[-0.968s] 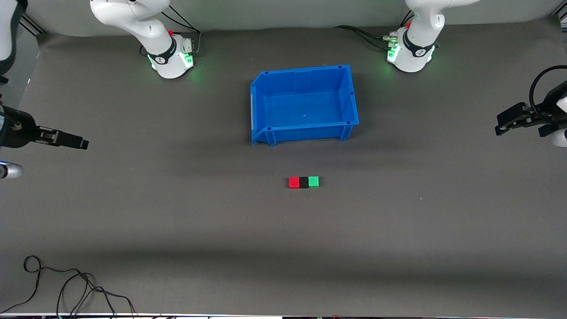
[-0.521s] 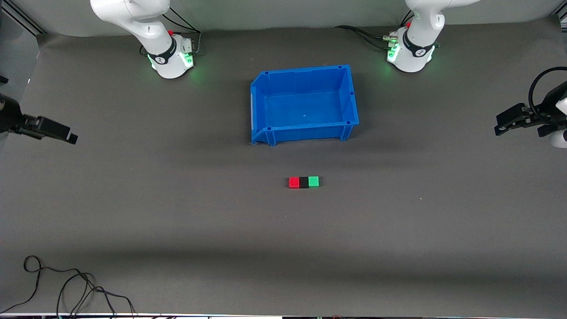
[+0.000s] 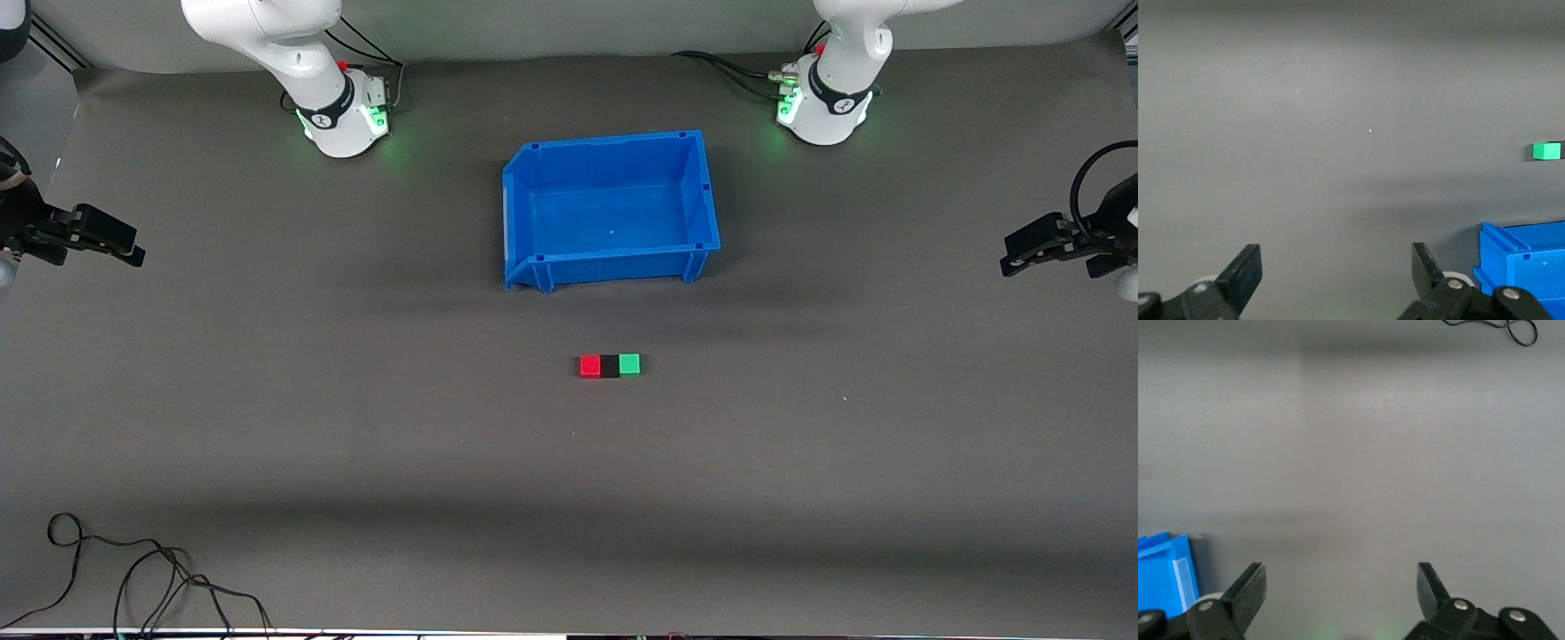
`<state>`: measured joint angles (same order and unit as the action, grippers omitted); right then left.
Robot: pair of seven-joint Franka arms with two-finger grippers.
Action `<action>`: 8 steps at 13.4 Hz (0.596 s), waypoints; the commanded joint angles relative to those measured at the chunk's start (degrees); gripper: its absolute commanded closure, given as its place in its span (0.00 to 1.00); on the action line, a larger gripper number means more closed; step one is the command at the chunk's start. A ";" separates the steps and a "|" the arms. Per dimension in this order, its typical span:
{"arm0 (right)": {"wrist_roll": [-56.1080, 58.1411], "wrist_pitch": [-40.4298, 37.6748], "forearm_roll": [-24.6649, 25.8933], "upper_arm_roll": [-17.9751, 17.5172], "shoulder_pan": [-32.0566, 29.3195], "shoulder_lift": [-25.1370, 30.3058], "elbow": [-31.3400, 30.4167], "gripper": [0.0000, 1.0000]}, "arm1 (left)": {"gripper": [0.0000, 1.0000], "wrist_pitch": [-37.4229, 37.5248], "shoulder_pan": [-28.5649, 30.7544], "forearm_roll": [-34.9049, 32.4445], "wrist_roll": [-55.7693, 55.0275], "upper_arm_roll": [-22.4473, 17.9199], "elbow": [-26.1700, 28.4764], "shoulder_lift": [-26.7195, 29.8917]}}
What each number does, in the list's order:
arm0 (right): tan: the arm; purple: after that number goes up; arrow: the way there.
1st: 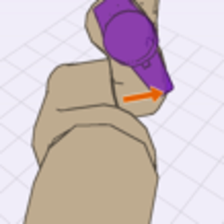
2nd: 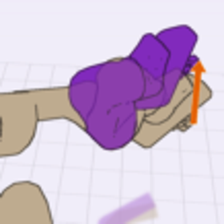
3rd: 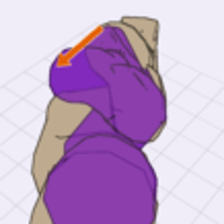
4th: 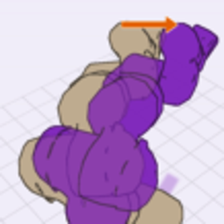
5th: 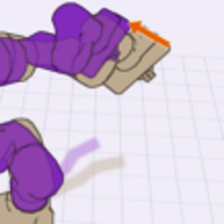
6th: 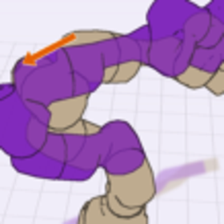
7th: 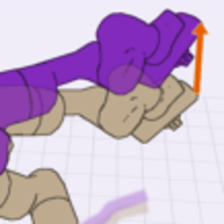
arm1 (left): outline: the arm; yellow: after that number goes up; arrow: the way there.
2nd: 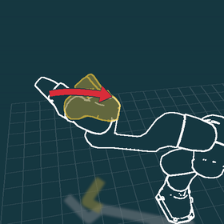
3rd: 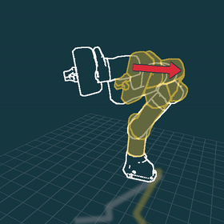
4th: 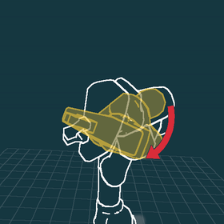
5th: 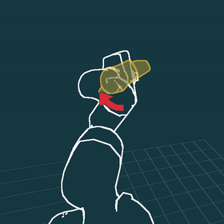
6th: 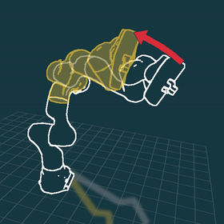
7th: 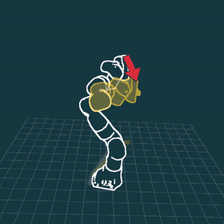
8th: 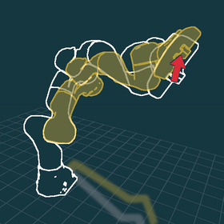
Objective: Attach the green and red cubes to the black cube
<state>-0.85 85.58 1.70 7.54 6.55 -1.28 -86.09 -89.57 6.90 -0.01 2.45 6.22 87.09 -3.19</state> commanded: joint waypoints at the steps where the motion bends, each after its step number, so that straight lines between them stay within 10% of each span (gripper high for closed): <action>1: 1.82 0.91 1.12 -0.87 -0.66 0.67 -0.40 0.00 | 0.00 0.27 0.13 -0.34 -0.69 0.20 -1.31 -0.42; 8: -2.48 1.44 -3.88 -0.95 -0.66 0.31 -0.40 0.00 | 0.00 0.45 0.13 -0.52 -0.61 0.20 -1.31 -0.51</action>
<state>-1.19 86.16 -0.08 7.23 6.55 -1.30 -86.11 -89.56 6.90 -0.01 2.45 6.22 87.00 -3.19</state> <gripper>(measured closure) 0.000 0.000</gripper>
